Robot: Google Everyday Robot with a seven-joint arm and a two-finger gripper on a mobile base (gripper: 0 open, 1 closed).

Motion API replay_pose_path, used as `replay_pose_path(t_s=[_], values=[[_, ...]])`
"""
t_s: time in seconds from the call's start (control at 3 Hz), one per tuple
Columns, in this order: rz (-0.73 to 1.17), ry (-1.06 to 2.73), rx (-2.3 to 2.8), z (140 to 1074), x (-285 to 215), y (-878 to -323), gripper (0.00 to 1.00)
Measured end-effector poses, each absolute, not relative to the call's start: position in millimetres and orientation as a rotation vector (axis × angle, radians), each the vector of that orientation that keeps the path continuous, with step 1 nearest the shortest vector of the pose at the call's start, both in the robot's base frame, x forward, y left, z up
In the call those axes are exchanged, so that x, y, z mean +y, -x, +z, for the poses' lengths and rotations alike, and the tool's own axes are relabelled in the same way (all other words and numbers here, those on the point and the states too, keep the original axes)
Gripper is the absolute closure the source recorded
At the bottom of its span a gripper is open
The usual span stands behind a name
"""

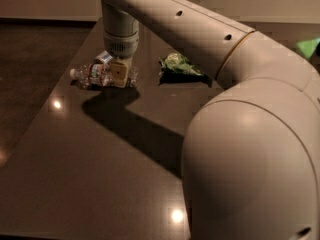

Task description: Move water bottle near redbull can

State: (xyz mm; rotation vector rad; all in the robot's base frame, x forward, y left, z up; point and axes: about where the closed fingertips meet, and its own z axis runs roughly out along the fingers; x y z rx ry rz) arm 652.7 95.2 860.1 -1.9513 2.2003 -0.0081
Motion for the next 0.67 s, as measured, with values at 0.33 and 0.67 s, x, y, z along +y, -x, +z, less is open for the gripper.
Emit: replay_pose_path(t_s=[0.33,0.67], values=[[-0.007,1.949,2.196,858.1,97.1,-654.3,0.0],[-0.007,1.949,2.196,858.1,97.2,-654.3,0.0]])
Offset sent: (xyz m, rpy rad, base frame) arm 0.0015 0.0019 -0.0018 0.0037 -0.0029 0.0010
